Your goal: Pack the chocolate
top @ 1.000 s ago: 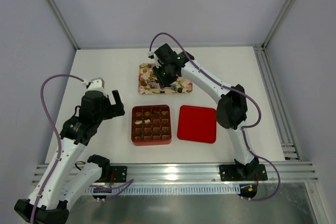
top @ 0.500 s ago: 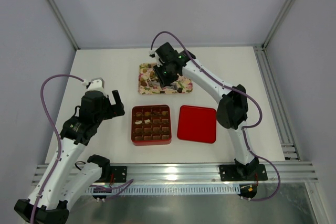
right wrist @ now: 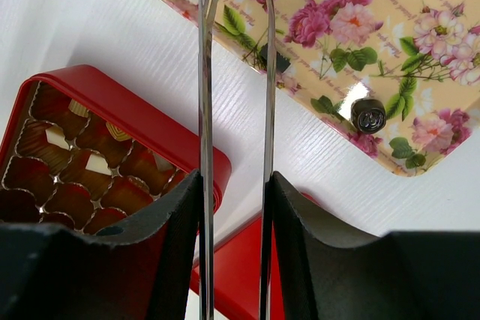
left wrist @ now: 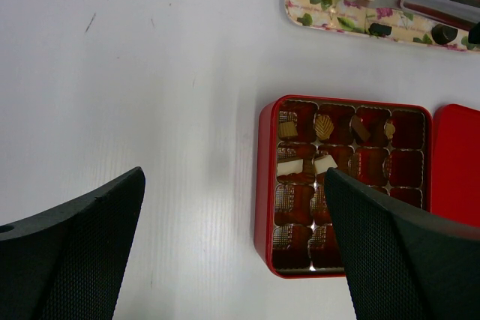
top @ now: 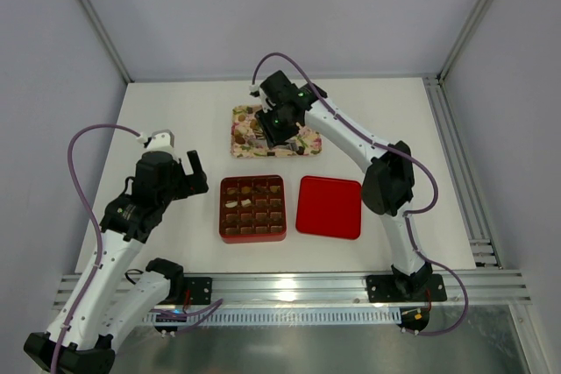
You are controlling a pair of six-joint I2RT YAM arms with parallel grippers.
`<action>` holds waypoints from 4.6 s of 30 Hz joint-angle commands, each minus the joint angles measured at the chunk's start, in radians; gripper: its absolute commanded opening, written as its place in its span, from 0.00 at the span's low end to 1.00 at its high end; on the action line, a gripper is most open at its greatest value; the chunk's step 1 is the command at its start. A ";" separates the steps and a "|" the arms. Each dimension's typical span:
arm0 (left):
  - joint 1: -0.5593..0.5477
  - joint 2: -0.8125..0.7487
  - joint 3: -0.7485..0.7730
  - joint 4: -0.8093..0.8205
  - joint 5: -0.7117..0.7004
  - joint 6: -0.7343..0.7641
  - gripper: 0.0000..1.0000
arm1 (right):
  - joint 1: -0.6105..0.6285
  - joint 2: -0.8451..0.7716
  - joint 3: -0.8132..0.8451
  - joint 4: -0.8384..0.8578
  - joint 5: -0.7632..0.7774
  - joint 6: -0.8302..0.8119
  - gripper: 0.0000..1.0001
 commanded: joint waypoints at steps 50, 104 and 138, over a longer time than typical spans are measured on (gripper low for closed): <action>0.002 -0.007 0.008 0.018 -0.014 -0.008 1.00 | 0.044 -0.036 0.105 -0.012 0.052 0.024 0.43; 0.003 -0.007 0.008 0.018 -0.013 -0.008 1.00 | 0.036 0.103 0.145 -0.023 0.069 0.106 0.40; 0.003 -0.011 0.006 0.018 -0.016 -0.007 1.00 | 0.028 0.123 0.152 -0.023 0.069 0.101 0.34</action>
